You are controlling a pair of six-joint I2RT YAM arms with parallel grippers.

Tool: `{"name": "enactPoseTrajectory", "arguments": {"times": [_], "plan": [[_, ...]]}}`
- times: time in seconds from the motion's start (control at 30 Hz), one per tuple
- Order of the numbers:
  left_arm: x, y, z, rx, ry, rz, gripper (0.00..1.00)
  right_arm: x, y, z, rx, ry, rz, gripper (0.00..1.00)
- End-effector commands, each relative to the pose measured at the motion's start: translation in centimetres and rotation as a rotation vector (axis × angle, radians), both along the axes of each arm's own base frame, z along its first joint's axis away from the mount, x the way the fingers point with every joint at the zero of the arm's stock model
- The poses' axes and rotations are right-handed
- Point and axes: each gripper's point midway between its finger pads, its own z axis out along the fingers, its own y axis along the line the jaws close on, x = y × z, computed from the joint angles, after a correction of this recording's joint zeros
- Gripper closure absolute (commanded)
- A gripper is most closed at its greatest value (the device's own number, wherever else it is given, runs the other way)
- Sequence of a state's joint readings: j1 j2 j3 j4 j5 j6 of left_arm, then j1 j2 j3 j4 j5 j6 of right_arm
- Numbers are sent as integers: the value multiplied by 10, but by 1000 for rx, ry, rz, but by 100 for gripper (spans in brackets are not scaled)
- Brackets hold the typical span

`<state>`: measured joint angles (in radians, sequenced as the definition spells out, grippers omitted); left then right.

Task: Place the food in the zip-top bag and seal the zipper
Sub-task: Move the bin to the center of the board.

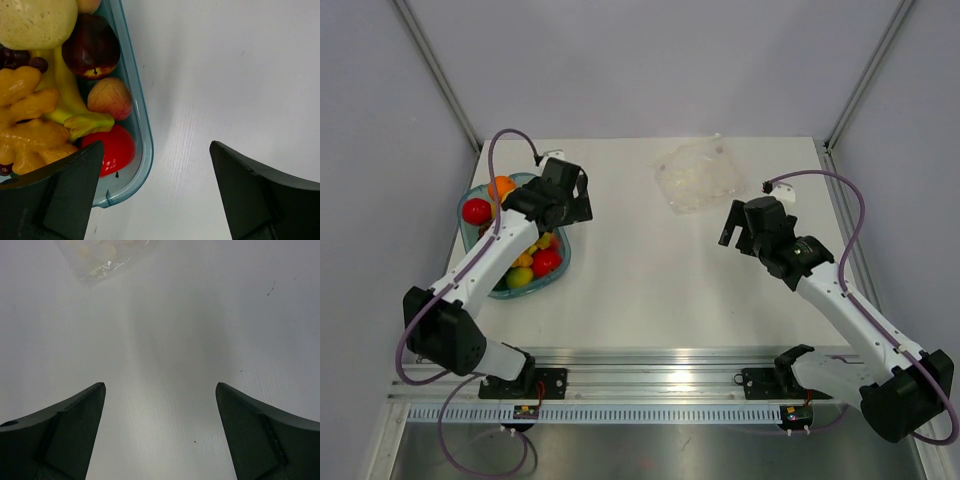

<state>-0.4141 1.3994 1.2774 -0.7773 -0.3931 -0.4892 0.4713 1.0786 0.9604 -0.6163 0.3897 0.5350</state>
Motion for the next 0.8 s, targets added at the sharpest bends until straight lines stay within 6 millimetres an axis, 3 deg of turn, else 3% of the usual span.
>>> {"name": "enactPoseTrajectory", "arguments": {"times": [0.0,0.17,0.33,0.5,0.77], "plan": [[23,4,12,3,-32,85,12,5,11,18,55,-73,41,1],[54,22,-8,-39,0,161,27,5,17,24,88,-96,67,0],[72,33,-30,-39,46,202,33,6,19,21,88,-80,69,1],[79,29,-57,-40,97,206,34,6,20,19,84,-68,69,1],[85,25,-60,-45,97,193,29,9,21,10,66,-40,72,0]]}}
